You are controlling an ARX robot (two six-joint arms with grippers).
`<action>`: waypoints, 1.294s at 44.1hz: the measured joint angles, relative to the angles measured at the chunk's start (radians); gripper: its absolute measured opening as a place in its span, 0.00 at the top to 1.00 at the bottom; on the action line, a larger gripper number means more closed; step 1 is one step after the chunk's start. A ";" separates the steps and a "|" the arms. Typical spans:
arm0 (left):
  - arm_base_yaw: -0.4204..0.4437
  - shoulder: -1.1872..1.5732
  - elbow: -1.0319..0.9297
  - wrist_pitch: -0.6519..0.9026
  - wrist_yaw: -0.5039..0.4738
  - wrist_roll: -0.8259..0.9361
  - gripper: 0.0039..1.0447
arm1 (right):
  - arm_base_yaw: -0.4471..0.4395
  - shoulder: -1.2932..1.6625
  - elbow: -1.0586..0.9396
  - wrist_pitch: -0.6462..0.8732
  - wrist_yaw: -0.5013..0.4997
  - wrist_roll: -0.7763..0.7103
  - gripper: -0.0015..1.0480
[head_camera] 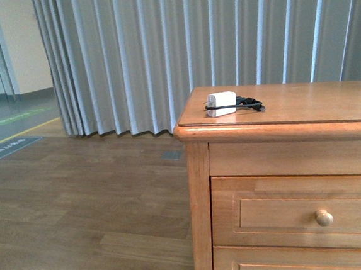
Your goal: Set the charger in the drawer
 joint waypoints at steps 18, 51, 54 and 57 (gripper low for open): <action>0.000 0.000 0.000 0.000 0.000 0.000 0.06 | 0.000 0.000 0.000 0.000 0.000 0.000 0.08; 0.000 0.000 0.000 0.000 0.000 0.000 0.06 | 0.255 1.170 0.188 0.859 0.271 -0.315 0.08; 0.000 0.000 0.000 0.000 0.000 0.000 0.06 | 0.256 1.363 0.244 0.979 0.262 -0.330 0.08; 0.000 0.000 0.000 0.000 0.000 0.000 0.06 | 0.253 1.577 0.327 1.087 0.238 -0.346 0.08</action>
